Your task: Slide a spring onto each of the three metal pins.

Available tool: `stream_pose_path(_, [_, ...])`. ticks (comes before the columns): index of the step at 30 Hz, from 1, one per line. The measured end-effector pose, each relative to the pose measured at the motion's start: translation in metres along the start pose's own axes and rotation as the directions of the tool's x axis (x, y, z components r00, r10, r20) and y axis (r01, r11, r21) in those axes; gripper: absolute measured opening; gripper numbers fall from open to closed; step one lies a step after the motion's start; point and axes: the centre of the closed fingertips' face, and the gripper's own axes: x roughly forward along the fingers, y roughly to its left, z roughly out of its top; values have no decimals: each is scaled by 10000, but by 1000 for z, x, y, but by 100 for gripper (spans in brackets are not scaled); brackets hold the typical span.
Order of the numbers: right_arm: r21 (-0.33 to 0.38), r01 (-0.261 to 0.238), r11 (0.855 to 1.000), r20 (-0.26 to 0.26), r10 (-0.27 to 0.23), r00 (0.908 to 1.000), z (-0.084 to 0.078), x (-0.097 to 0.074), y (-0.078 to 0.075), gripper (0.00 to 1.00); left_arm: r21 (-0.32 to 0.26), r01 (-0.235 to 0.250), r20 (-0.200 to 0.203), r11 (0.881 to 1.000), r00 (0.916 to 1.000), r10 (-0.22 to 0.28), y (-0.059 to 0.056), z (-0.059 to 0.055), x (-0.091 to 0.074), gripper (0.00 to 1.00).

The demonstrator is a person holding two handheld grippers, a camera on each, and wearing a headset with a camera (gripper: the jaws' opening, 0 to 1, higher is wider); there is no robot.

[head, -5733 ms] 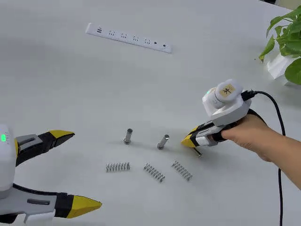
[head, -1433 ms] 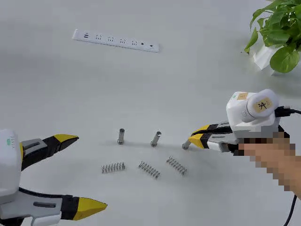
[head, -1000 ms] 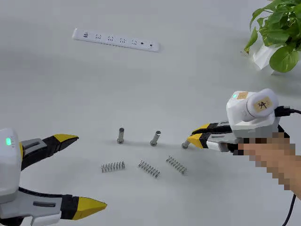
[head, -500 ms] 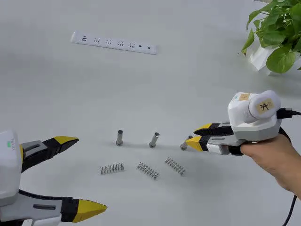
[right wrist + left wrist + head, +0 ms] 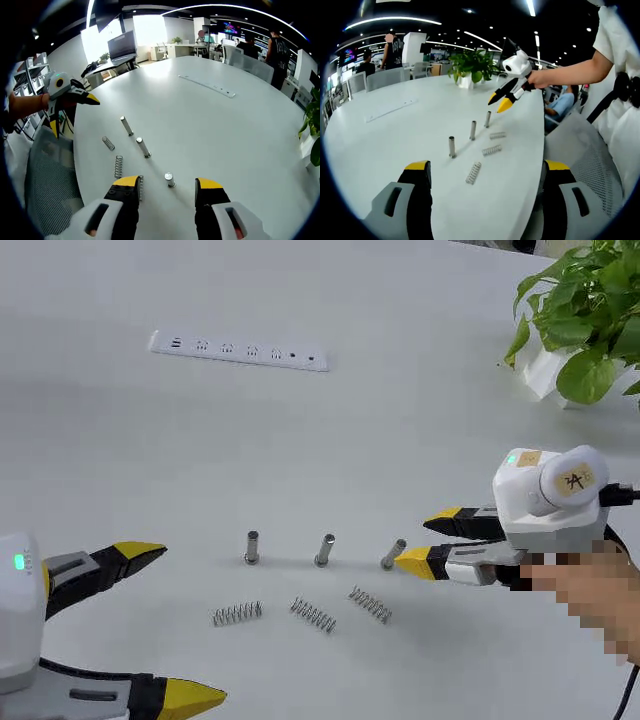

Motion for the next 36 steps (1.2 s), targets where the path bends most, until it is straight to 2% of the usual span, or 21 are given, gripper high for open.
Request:
stream_pose_path(10, [-42,-90,10000,426,92,9990,-4,-15,5,53,191,-30,-97,9998,9999,32,-2,4,-2,91])
stream_pose_path(18, [-82,-205,9998,692,210,9974,-13,-29,11,66,387,-30,-203,9992,9998,38,-4,8,-2,91])
stream_pose_path(23, [-148,-273,9995,1034,287,9942,-15,-35,12,75,502,-19,-286,9987,9996,33,-4,9,-1,90])
stream_pose_path(36, [-226,-425,9988,1588,456,9863,-28,-51,19,93,770,-202,-615,9968,9978,249,5,7,-3,88])
